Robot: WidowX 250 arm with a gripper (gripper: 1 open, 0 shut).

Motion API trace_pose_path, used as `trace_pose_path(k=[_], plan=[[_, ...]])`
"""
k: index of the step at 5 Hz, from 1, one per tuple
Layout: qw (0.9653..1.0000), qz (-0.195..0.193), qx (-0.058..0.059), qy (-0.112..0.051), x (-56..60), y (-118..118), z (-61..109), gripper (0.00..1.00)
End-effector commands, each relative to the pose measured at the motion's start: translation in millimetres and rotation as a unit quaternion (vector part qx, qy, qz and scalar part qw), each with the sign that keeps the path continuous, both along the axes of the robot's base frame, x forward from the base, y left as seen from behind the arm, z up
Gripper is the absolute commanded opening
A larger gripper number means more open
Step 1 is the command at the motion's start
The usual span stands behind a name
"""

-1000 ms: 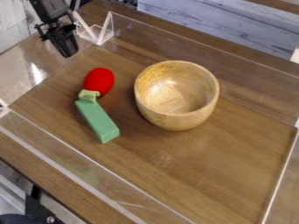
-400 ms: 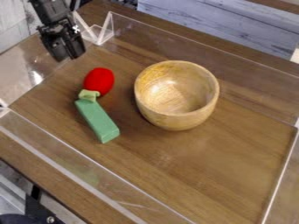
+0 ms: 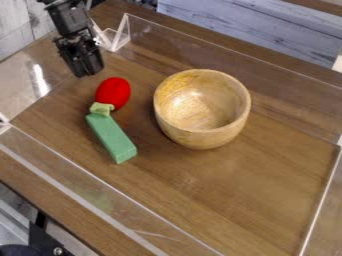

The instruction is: Move the red object to the left side of the table

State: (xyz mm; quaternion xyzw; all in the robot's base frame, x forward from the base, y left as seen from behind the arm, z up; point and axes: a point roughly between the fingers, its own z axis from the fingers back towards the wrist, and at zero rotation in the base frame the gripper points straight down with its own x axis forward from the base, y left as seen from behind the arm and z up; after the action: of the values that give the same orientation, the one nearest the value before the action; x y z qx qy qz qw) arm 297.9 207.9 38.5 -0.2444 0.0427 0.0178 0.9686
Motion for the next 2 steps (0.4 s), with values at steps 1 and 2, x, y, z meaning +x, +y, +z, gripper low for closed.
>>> trace_pose_path(k=[1,2], plan=[[0.9992,0.026,0.023,-0.022,14.0,7.5,19.7,1.00],[0.9981,0.048,0.028,-0.026,22.7,6.8,25.8,1.00]])
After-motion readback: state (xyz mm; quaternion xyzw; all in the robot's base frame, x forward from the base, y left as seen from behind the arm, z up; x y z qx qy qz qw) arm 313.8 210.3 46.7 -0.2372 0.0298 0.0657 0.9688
